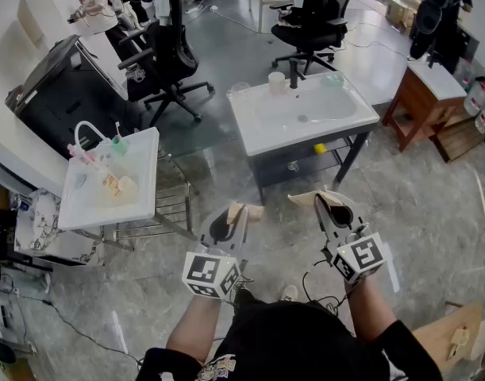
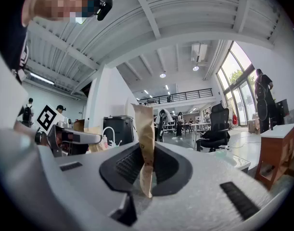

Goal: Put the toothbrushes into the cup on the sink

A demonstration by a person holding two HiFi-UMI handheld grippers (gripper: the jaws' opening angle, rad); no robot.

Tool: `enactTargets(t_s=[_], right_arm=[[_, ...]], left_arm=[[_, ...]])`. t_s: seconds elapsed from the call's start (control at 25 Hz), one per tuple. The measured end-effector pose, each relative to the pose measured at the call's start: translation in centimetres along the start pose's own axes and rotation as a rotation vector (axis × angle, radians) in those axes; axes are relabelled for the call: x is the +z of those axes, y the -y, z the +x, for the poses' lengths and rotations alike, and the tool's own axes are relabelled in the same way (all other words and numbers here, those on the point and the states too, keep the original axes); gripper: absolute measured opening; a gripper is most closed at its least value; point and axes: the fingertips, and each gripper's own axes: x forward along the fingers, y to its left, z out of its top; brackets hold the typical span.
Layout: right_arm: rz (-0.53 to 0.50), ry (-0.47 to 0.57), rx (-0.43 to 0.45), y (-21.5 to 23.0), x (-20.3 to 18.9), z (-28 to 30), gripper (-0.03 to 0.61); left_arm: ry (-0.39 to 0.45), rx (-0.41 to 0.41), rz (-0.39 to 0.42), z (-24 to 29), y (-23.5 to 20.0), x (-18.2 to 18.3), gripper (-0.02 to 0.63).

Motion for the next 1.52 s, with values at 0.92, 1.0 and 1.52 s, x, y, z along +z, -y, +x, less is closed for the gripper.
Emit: enactTargets(t_s=[0.92,1.0,1.52], right_arm=[[0.002,0.019,0.011,1.5,-0.1,-0.6,0.048],[0.004,0.019,0.009,1.8,-0.1,-0.7,0.048],[0.007,0.017,0.032,3.7,-0.1,-1.7,0.048]], left_arm=[[-0.003,0.002,0.004,1.4,1.1,-0.1,0.066],[-0.005,0.002,0.004,1.6,1.3,-0.2,0.066],[0.008,0.03,0.012,2.5,2.9,0.3,0.066]])
